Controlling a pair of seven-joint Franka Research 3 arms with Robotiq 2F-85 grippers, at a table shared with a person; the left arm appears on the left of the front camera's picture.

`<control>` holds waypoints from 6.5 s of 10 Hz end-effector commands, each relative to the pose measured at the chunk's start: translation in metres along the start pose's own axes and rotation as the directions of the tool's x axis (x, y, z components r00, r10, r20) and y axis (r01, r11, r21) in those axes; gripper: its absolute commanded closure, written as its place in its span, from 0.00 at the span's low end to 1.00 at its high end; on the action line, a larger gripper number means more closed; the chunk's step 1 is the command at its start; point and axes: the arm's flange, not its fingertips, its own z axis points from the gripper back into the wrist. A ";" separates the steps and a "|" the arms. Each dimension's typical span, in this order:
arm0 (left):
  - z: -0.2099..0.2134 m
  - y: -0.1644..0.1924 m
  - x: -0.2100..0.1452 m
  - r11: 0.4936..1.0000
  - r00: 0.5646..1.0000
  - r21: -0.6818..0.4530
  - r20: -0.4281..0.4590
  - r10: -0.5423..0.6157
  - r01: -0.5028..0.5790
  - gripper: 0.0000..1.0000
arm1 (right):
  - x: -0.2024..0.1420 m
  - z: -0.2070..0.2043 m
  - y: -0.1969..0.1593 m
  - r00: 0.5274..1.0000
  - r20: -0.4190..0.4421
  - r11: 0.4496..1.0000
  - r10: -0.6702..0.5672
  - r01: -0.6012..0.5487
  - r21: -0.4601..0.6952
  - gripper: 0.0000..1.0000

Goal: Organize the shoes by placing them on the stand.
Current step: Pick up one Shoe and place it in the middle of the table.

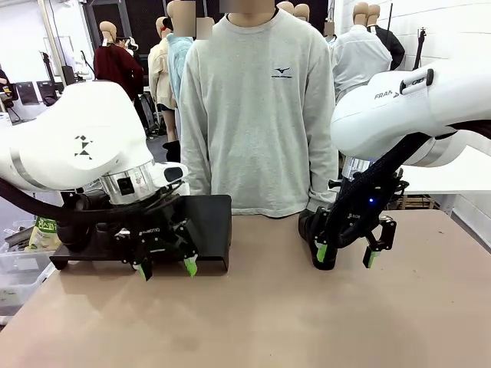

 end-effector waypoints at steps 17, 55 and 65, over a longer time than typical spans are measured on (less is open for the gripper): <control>-0.007 -0.004 -0.005 1.000 1.000 0.005 -0.026 -0.012 0.012 0.00 | 0.219 -0.085 0.082 0.991 0.135 0.964 0.028 0.009 -0.266 0.00; -0.007 -0.004 -0.005 1.000 1.000 0.005 -0.026 -0.012 0.012 0.00 | 0.008 -0.120 0.116 0.975 -0.221 0.997 0.008 -0.024 -0.068 0.53; -0.007 -0.004 -0.005 1.000 1.000 0.005 -0.026 -0.012 0.012 0.00 | 0.003 -0.081 0.115 0.985 -0.146 0.996 0.089 -0.089 0.003 0.00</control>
